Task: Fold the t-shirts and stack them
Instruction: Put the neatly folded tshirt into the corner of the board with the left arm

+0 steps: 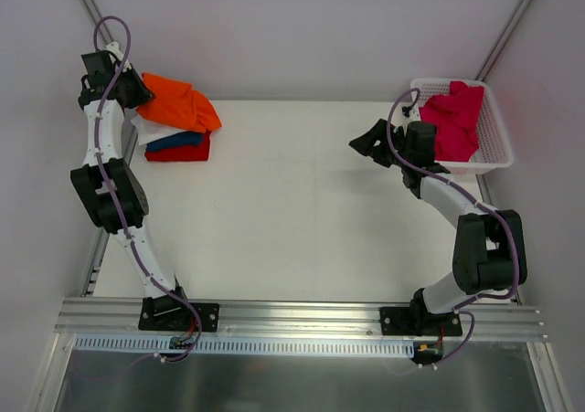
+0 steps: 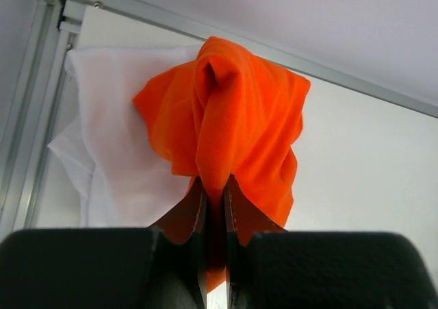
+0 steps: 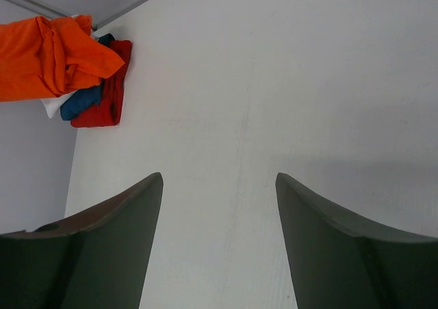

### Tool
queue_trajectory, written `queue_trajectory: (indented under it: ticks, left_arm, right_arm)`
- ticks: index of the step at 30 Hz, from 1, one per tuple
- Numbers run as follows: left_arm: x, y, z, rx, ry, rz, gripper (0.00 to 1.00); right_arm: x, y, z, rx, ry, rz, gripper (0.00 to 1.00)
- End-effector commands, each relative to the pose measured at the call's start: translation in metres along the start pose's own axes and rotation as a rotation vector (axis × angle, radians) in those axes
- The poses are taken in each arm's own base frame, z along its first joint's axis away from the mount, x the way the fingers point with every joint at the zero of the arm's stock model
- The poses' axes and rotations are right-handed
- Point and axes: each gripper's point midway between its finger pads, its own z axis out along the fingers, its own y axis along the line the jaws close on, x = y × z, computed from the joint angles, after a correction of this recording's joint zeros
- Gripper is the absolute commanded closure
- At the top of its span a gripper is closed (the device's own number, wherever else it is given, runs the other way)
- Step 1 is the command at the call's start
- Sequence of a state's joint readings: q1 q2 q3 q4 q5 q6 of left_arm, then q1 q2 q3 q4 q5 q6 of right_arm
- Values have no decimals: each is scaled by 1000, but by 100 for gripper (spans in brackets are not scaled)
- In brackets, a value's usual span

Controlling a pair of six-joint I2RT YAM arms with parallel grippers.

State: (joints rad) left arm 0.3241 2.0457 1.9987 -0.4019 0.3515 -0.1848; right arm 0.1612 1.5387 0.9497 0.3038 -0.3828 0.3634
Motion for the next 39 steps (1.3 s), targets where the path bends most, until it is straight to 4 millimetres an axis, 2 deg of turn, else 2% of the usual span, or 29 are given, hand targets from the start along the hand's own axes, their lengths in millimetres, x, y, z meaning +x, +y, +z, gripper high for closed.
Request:
queue_trajectory:
  ticks: [1, 12, 15, 19, 20, 22, 23, 24, 27, 28, 33, 38, 39]
  left_arm:
    - [-15, 18, -11, -114, -56, 42, 100]
    - [13, 62, 26, -252, 9, 31, 100]
    - [24, 67, 45, -238, 40, 21, 77]
    - [30, 73, 57, -245, 52, 27, 60]
    - [31, 75, 58, -250, 55, 29, 39]
    - [35, 77, 59, -258, 64, 26, 20]
    - [36, 77, 59, -256, 66, 22, 6]
    - [36, 75, 56, -256, 65, 19, 1]
    - [33, 69, 50, -254, 58, 15, 1]
    - [28, 67, 43, -271, 43, 21, 1]
    - [1, 40, 14, -288, -28, 69, 1]
    - [-14, 15, -8, -296, -78, 111, 1]
    - [-20, 4, -16, -302, -100, 130, 1]
  right_arm:
    - [-6, 13, -3, -49, -24, -19, 29]
    - [-3, 21, -9, -77, -18, -15, 29]
    - [0, 23, -12, -83, -13, -17, 29]
    - [3, 25, -16, -83, -12, -19, 29]
    - [3, 24, -17, -79, -12, -27, 29]
    - [3, 23, -19, -75, -11, -28, 29]
    - [3, 23, -19, -75, -14, -28, 29]
    - [5, 23, -18, -75, -6, -27, 29]
    - [6, 23, -17, -77, -7, -26, 29]
    - [8, 22, -16, -76, -3, -25, 29]
    - [13, 22, -13, -85, 1, -12, 29]
    - [15, 21, -10, -92, 5, -4, 29]
    - [15, 21, -10, -95, 4, -4, 29]
